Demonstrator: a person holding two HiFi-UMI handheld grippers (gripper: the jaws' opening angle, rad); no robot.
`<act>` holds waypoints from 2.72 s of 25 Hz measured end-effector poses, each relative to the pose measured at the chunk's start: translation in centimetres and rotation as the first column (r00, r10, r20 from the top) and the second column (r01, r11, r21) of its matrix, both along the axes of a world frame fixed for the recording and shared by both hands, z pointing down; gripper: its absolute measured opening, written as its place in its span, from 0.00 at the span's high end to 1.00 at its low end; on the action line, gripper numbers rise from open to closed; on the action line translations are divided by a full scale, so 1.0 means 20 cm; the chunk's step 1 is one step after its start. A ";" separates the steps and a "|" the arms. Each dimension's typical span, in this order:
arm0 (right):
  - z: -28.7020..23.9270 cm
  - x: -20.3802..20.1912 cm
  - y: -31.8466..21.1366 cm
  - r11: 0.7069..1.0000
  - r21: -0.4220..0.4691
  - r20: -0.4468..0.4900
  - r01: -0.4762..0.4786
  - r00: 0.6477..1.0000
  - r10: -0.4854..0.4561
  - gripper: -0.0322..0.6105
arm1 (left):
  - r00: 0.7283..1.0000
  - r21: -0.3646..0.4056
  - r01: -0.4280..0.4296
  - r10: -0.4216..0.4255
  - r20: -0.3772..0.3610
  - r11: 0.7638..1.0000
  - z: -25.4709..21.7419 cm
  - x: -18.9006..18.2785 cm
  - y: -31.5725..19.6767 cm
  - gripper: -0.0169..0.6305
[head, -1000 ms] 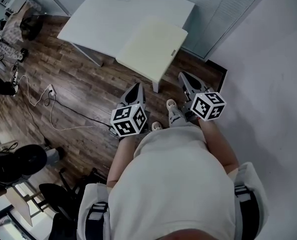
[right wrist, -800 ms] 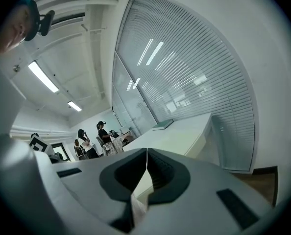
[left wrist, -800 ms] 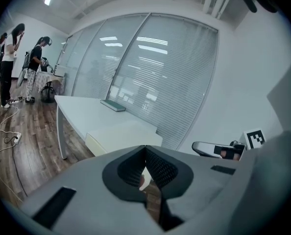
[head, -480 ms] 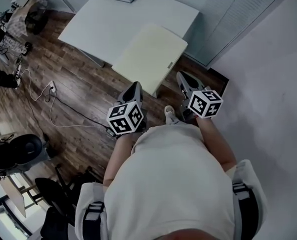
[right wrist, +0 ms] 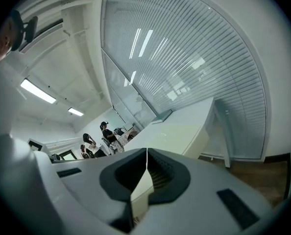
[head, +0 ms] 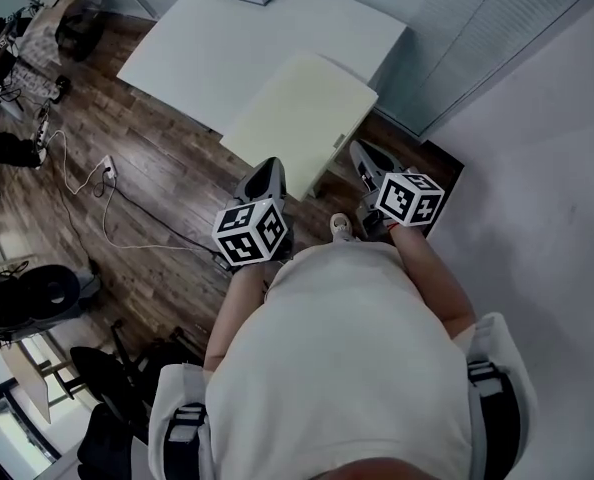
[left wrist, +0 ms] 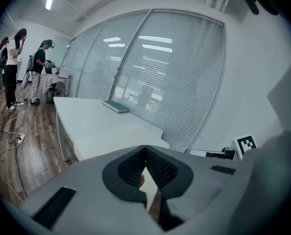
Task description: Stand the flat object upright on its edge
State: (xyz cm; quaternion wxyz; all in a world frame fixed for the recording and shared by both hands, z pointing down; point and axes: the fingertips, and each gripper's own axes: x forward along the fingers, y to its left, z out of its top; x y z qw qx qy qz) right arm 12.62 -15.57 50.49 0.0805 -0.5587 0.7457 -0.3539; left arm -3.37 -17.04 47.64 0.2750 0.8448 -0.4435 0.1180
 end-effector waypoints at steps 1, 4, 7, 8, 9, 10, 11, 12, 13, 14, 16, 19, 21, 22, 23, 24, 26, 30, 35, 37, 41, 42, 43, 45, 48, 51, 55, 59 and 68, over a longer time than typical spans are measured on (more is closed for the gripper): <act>0.02 0.01 -0.01 1.000 -0.007 0.016 -0.001 1.000 0.001 0.92 | 1.000 -0.001 0.002 -0.002 0.002 1.000 0.01 0.00 -0.01 0.94; 0.07 0.02 -0.04 0.999 -0.034 0.068 -0.001 0.998 0.003 0.92 | 1.000 -0.009 0.012 -0.012 0.011 1.000 0.03 -0.01 -0.02 0.94; 0.13 0.03 -0.05 0.998 -0.067 0.124 0.009 0.992 -0.001 0.92 | 1.000 -0.017 0.023 -0.023 0.011 1.000 0.03 0.00 -0.03 0.94; 0.15 0.04 -0.05 0.997 -0.080 0.151 0.015 0.988 -0.003 0.91 | 1.000 -0.018 0.026 -0.025 0.012 1.000 0.03 0.01 -0.03 0.94; 0.17 0.04 -0.05 0.995 -0.094 0.185 0.022 0.983 -0.004 0.89 | 1.000 -0.018 0.028 -0.027 0.015 0.999 0.03 0.01 -0.04 0.94; 0.19 0.04 -0.05 0.994 -0.108 0.224 0.030 0.975 -0.005 0.83 | 0.999 -0.018 0.029 -0.029 0.017 0.999 0.03 0.02 -0.04 0.94; 0.20 0.03 -0.05 0.992 -0.118 0.265 0.038 0.964 -0.005 0.74 | 0.999 -0.020 0.032 -0.031 0.019 0.999 0.04 0.02 -0.03 0.94; 0.21 0.03 -0.06 0.991 -0.125 0.309 0.044 0.951 -0.003 0.68 | 0.999 -0.022 0.035 -0.034 0.021 0.999 0.04 0.03 -0.03 0.94; 0.23 0.03 -0.06 0.990 -0.131 0.352 0.045 0.936 0.004 0.63 | 0.999 -0.024 0.038 -0.038 0.022 0.999 0.05 0.03 -0.03 0.94; 0.25 0.03 -0.07 0.989 -0.138 0.393 0.046 0.919 0.012 0.58 | 0.999 -0.026 0.042 -0.042 0.023 0.999 0.06 0.03 -0.03 0.94; 0.29 0.04 -0.09 0.986 -0.161 0.466 0.046 0.884 0.034 0.50 | 0.998 -0.029 0.052 -0.051 0.025 0.998 0.07 0.03 -0.03 0.94; 0.35 0.07 -0.11 0.978 -0.202 0.543 0.045 0.836 0.074 0.41 | 0.997 -0.031 0.067 -0.066 0.026 0.997 0.07 0.05 -0.04 0.94; 0.39 0.09 -0.11 0.973 -0.225 0.579 0.049 0.810 0.093 0.37 | 0.997 -0.031 0.080 -0.079 0.024 0.996 0.07 0.06 -0.04 0.94; 0.40 0.09 -0.12 0.971 -0.232 0.592 0.052 0.800 0.099 0.35 | 0.996 -0.031 0.087 -0.086 0.024 0.996 0.08 0.06 -0.04 0.94; 0.41 0.09 -0.12 0.970 -0.238 0.602 0.056 0.792 0.102 0.33 | 0.995 -0.032 0.095 -0.094 0.023 0.995 0.08 0.06 -0.04 0.94; 0.42 0.09 -0.13 0.968 -0.244 0.610 0.060 0.786 0.105 0.31 | 0.995 -0.034 0.102 -0.102 0.023 0.994 0.08 0.05 -0.03 0.94; 0.45 0.08 -0.14 0.964 -0.258 0.618 0.065 0.778 0.113 0.27 | 0.993 -0.036 0.116 -0.116 0.023 0.993 0.09 0.05 -0.03 0.94; 0.52 0.07 -0.19 0.955 -0.288 0.635 0.078 0.761 0.130 0.23 | 0.990 -0.039 0.139 -0.138 0.025 0.990 0.12 0.06 -0.04 0.94; 0.57 0.00 -0.26 0.950 -0.297 0.660 0.096 0.739 0.132 0.21 | 0.985 -0.038 0.171 -0.170 0.027 0.985 0.12 0.05 -0.06 0.94; 0.58 -0.03 -0.30 0.951 -0.290 0.663 0.112 0.739 0.115 0.20 | 0.983 -0.038 0.185 -0.184 0.029 0.982 0.12 0.04 -0.06 0.94; 0.61 -0.08 -0.37 0.950 -0.284 0.652 0.130 0.753 0.092 0.19 | 0.977 -0.040 0.213 -0.211 0.034 0.976 0.13 0.01 -0.07 0.94; 0.62 -0.09 -0.38 0.949 -0.287 0.652 0.129 0.752 0.095 0.18 | 0.975 -0.041 0.219 -0.218 0.035 0.975 0.14 0.00 -0.08 0.94; 0.62 -0.09 -0.39 0.948 -0.290 0.654 0.128 0.750 0.098 0.18 | 0.974 -0.042 0.225 -0.224 0.035 0.973 0.14 0.00 -0.08 0.94; 0.63 -0.11 -0.42 0.946 -0.297 0.659 0.129 0.745 0.105 0.17 | 0.972 -0.043 0.235 -0.234 0.036 0.971 0.14 -0.01 -0.09 0.94; 0.64 -0.13 -0.45 0.943 -0.304 0.666 0.132 0.737 0.111 0.17 | 0.969 -0.043 0.245 -0.244 0.038 0.968 0.14 -0.03 -0.10 0.94; 0.65 -0.15 -0.47 0.940 -0.308 0.668 0.146 0.737 0.105 0.17 | 0.966 -0.049 0.257 -0.255 0.042 0.965 0.15 -0.04 -0.11 0.94; 0.67 -0.16 -0.48 0.933 -0.327 0.673 0.149 0.729 0.120 0.17 | 0.962 -0.057 0.272 -0.270 0.040 0.961 0.17 -0.06 -0.12 0.94; 0.69 -0.16 -0.49 0.924 -0.355 0.657 0.143 0.741 0.138 0.17 | 0.962 -0.058 0.274 -0.272 0.036 0.960 0.17 -0.05 -0.14 0.94; 0.72 -0.16 -0.48 0.900 -0.410 0.615 0.150 0.774 0.151 0.18 | 0.962 -0.062 0.274 -0.272 0.035 0.960 0.19 -0.04 -0.13 0.94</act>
